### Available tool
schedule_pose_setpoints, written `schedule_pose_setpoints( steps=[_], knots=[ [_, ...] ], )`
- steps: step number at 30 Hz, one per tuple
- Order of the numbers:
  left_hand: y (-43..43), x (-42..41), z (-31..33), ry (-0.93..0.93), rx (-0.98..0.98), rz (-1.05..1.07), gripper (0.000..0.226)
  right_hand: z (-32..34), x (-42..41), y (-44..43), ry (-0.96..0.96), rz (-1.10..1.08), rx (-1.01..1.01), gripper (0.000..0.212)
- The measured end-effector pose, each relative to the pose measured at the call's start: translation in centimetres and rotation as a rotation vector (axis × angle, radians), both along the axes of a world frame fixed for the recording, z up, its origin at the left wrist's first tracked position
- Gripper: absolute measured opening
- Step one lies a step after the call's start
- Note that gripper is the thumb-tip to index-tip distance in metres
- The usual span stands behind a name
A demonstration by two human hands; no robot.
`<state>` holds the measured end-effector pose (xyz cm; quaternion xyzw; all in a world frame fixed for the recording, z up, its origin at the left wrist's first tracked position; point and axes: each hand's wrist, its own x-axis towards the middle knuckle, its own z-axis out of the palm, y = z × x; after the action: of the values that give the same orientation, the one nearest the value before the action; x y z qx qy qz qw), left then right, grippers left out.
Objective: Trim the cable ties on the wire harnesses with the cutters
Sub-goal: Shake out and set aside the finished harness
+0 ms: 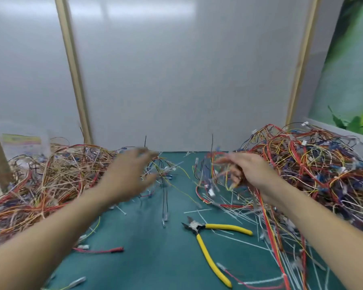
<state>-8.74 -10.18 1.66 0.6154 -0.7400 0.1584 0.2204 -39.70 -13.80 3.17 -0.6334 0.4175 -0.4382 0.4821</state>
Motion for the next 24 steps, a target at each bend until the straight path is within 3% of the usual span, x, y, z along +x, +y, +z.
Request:
schedule_pose_setpoints(
  steps=[3, 6, 8, 13, 16, 17, 19, 21, 22, 24],
  knots=[
    [-2.1, -2.6, -3.4, -0.195, 0.236, 0.165, 0.072, 3.4, 1.0, -0.3, -0.092, 0.028, -0.078, 0.034],
    [-4.0, 0.5, -3.4, -0.524, 0.218, 0.278, 0.038, 7.2, 0.1, -1.0, -0.179, 0.026, -0.156, 0.035],
    [-4.6, 4.0, -2.9, -0.650, 0.300, 0.311, 0.029, 9.1, -1.1, -1.5, -0.188, 0.023, -0.178, 0.036],
    [-4.1, 11.9, 0.3, -0.328, 0.341, 0.677, 0.020, 10.5, -2.1, -2.2, -0.199, 0.026, -0.188, 0.037],
    [-4.7, 12.1, 2.1, -0.216, 0.405, 0.744, 0.024, 10.2, -1.2, -2.6, -0.223, 0.035, -0.195, 0.037],
    [-4.9, 10.8, 2.5, -0.210, 0.320, 0.704, 0.022, 9.9, -0.8, -2.7, -0.215, 0.037, -0.199, 0.037],
    [-5.3, 6.9, 2.8, -0.261, -0.036, 0.539, 0.020, 8.8, 0.1, -2.7, -0.187, 0.041, -0.199, 0.036],
    [-5.6, 2.3, 1.9, -0.164, -0.277, 0.238, 0.029, 7.7, 1.1, -2.4, -0.167, 0.054, -0.192, 0.036],
    [-5.7, 0.7, 1.1, -0.114, -0.236, 0.120, 0.039, 7.4, 1.4, -2.2, -0.163, 0.059, -0.194, 0.036],
    [-6.1, -0.5, -0.8, -0.086, -0.023, 0.120, 0.059, 8.1, 1.6, -1.8, -0.159, 0.053, -0.217, 0.035]
  ],
)
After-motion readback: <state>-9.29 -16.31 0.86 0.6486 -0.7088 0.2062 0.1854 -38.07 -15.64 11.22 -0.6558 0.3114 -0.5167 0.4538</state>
